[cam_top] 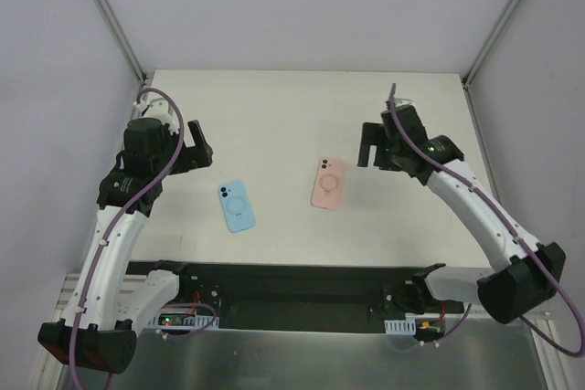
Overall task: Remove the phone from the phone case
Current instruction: Pick up the phone at the center of the board.
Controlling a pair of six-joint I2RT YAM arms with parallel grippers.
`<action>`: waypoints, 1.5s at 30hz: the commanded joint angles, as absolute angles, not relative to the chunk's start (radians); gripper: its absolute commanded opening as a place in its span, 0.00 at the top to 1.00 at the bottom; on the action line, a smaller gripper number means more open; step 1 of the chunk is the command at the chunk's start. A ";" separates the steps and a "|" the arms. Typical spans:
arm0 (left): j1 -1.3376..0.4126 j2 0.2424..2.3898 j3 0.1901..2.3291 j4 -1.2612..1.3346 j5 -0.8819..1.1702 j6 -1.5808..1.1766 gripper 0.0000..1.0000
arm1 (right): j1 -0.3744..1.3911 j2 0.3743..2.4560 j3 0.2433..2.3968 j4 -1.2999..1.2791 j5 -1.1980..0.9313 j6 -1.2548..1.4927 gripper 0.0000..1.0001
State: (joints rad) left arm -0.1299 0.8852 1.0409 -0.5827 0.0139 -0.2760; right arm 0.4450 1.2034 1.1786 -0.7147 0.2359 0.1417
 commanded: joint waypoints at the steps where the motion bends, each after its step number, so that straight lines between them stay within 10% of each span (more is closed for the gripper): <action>1: -0.127 0.884 1.042 -0.589 -0.048 -0.336 0.01 | 0.575 1.371 1.288 -0.761 0.271 0.262 0.04; 21: -0.127 0.873 1.023 -0.604 -0.034 -0.344 0.01 | 0.718 1.933 1.454 -0.739 0.207 0.528 0.04; 45: -0.127 0.899 1.022 -0.607 -0.034 -0.334 0.01 | 0.743 1.996 1.352 -0.712 0.275 0.604 0.04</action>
